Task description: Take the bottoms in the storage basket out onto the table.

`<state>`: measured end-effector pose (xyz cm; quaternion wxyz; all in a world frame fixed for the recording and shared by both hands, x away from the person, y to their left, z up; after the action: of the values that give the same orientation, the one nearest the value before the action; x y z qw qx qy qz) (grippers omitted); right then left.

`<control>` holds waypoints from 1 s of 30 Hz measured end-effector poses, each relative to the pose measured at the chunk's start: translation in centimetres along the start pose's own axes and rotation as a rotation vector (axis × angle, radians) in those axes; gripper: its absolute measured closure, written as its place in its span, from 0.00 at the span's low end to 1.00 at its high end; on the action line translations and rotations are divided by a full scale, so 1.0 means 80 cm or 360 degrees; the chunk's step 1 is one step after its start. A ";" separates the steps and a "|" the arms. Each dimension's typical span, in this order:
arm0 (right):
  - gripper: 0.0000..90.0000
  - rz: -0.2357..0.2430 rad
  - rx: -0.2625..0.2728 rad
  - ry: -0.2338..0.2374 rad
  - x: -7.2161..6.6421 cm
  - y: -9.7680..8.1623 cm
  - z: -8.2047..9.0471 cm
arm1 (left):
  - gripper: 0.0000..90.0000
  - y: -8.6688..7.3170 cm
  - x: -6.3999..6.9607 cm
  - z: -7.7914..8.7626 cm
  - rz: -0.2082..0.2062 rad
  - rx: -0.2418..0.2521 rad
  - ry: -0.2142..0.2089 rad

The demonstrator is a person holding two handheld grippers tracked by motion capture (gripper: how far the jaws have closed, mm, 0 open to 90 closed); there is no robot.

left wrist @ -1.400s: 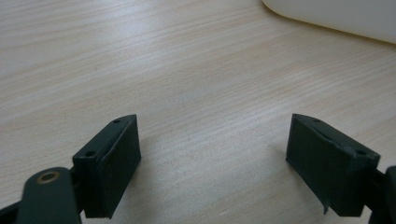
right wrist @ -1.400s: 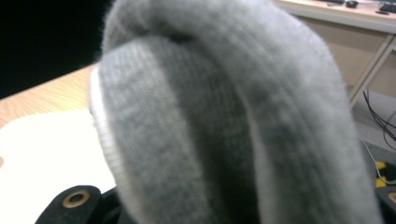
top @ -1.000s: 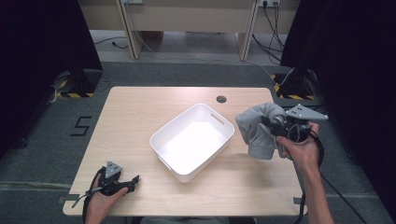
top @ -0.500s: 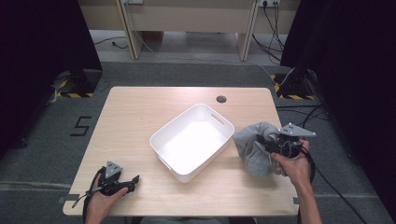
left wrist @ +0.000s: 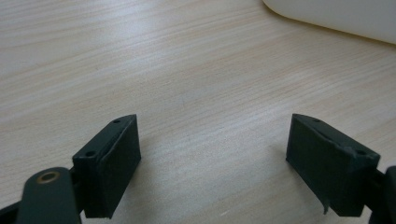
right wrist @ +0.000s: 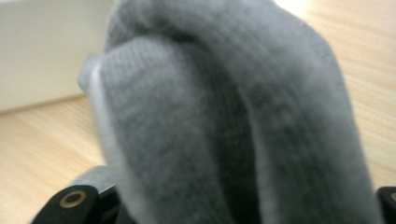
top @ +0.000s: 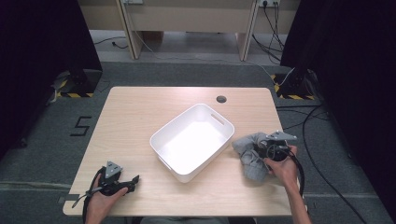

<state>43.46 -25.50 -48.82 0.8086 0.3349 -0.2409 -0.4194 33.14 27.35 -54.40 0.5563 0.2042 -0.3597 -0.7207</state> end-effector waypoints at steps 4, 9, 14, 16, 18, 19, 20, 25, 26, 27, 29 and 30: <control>0.71 0.0004 -0.0069 -0.0036 -0.001 -0.002 -0.021 | 0.18 0.000 0.000 0.000 0.0000 0.0000 0.0000; 0.67 -0.0035 -0.0078 -0.0026 0.002 -0.003 -0.026 | 0.18 0.000 0.000 0.000 0.0000 0.0001 0.0000; 0.49 -0.0137 -0.0030 0.0012 0.007 0.000 -0.019 | 0.18 0.000 0.000 0.000 0.0000 0.0000 0.0000; 0.42 -0.0187 0.0009 0.0003 0.013 0.004 -0.006 | 0.18 0.000 0.000 0.000 0.0000 0.0001 -0.0001; 0.42 -0.0195 0.0023 -0.0005 0.015 0.005 -0.001 | 0.18 0.000 0.000 0.000 0.0000 0.0001 0.0000; 0.41 -0.0202 0.0048 -0.0014 0.019 0.007 0.010 | 0.18 0.000 0.000 0.000 0.0000 0.0000 -0.0001; 0.41 -0.0202 0.0048 -0.0014 0.019 0.007 0.010 | 0.18 0.000 0.000 0.000 0.0000 0.0000 -0.0001; 0.45 -0.0228 0.0082 -0.0005 0.027 0.007 0.035 | 0.18 0.000 0.000 0.000 0.0000 0.0000 -0.0001; 0.46 -0.0230 0.0085 -0.0009 0.029 0.006 0.038 | 0.18 0.000 0.000 0.000 0.0000 0.0000 -0.0001; 0.46 -0.0230 0.0085 -0.0009 0.029 0.006 0.038 | 0.18 0.000 0.000 0.000 0.0000 0.0000 0.0000; 0.46 -0.0243 0.0092 -0.0011 0.032 0.004 0.042 | 0.18 0.000 0.000 0.000 0.0000 0.0001 -0.0001; 0.46 -0.0244 0.0095 -0.0012 0.033 0.004 0.043 | 0.18 0.000 0.000 0.000 0.0000 0.0001 -0.0001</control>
<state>42.69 -28.75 -46.01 0.7629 0.3748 -0.2298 -0.4740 33.14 27.35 -54.40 0.5561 0.2042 -0.3600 -0.7207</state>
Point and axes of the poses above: each handheld gripper's, and its own axes: z roughly backward along the jaws, y roughly out of its top, x roughly to its right, the point moved 3 cm from there along -z, roughly forward along the jaws, and after that the axes turned 6 degrees about z, right-handed, at the moved point
